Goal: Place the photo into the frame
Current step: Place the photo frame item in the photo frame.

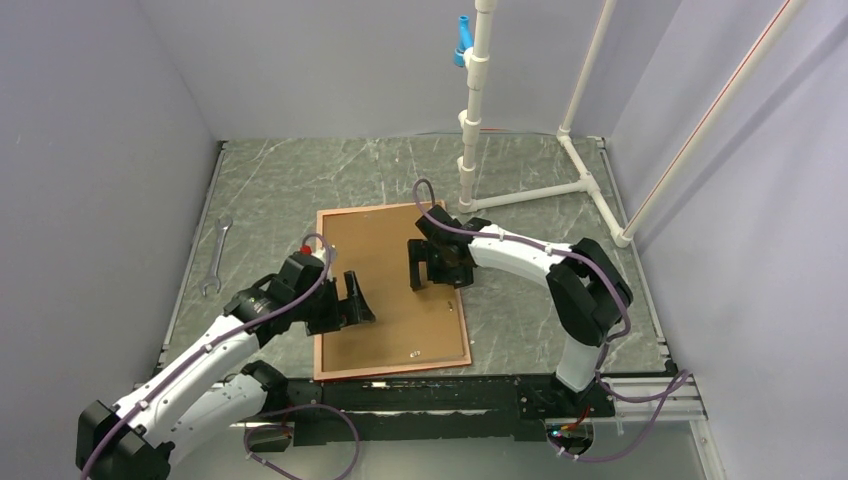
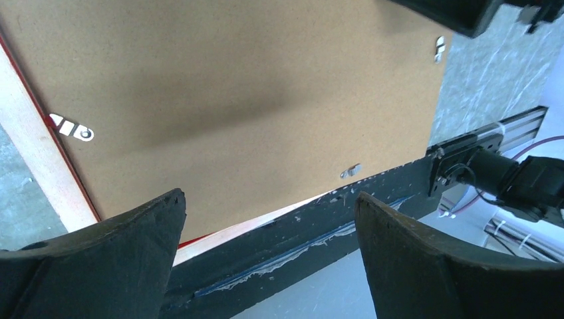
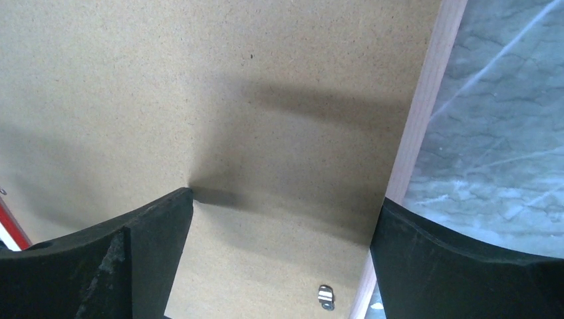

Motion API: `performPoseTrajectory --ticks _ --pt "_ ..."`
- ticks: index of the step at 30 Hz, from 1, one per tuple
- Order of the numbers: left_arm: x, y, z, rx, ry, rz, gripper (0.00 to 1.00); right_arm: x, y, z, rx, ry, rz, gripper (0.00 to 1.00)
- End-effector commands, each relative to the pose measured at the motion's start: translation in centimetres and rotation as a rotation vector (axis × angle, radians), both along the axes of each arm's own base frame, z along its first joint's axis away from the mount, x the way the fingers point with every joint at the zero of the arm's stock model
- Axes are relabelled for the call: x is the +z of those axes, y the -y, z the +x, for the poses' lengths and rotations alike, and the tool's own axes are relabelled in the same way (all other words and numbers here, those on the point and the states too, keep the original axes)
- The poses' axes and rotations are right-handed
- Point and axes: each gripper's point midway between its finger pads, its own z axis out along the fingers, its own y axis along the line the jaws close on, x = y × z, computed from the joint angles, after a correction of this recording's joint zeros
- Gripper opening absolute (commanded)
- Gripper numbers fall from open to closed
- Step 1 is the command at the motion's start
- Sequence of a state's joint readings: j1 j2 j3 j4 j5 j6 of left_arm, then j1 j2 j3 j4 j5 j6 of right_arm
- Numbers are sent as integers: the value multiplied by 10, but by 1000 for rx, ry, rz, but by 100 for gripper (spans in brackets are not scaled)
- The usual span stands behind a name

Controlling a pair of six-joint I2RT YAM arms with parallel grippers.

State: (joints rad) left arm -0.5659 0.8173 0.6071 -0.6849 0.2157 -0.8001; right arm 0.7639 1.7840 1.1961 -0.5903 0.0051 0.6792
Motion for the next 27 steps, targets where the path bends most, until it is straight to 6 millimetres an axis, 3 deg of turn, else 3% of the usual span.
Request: performPoseTrajectory --ticks 1,7,14,20,27 --pt "-11 3 -4 10 -29 23 99 21 17 0 9 48 -61 100" --pt "-18 5 -14 -25 -52 72 99 35 13 0 44 84 -16 100" --pt "-19 10 -15 -44 -59 99 99 36 10 -2 65 92 7 100" --pt "-20 17 -18 -57 -38 87 99 32 28 -3 -1 97 -33 100" --pt "-8 30 -24 -77 -7 23 99 38 33 -18 -14 78 94 100"
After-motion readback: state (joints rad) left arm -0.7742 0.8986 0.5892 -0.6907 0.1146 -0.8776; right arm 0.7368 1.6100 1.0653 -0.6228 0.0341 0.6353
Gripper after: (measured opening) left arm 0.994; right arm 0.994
